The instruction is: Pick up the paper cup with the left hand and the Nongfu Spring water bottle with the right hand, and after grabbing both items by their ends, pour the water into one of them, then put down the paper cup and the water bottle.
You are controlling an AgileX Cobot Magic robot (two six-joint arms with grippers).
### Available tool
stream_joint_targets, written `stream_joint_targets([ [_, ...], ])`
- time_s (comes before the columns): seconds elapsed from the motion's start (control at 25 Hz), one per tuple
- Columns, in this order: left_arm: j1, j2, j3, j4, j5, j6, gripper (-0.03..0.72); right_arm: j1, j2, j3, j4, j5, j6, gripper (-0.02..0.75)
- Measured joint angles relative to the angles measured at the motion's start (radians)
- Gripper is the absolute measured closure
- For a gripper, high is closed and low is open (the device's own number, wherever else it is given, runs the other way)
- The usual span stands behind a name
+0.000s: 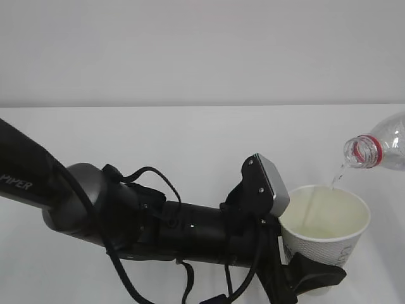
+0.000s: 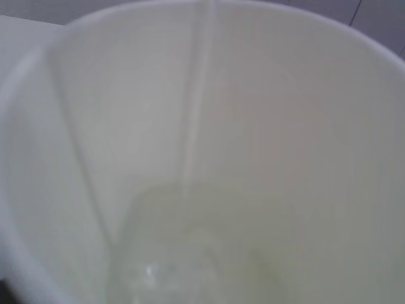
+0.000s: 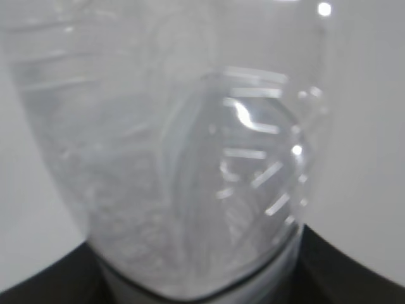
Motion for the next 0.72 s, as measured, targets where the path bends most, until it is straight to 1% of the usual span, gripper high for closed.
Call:
stream_joint_targets([
  [0.72,-0.004,0.0,0.0,0.002,0.0,0.0,0.144,0.0,-0.002,0.0,0.0,0.0,-0.002,0.337],
])
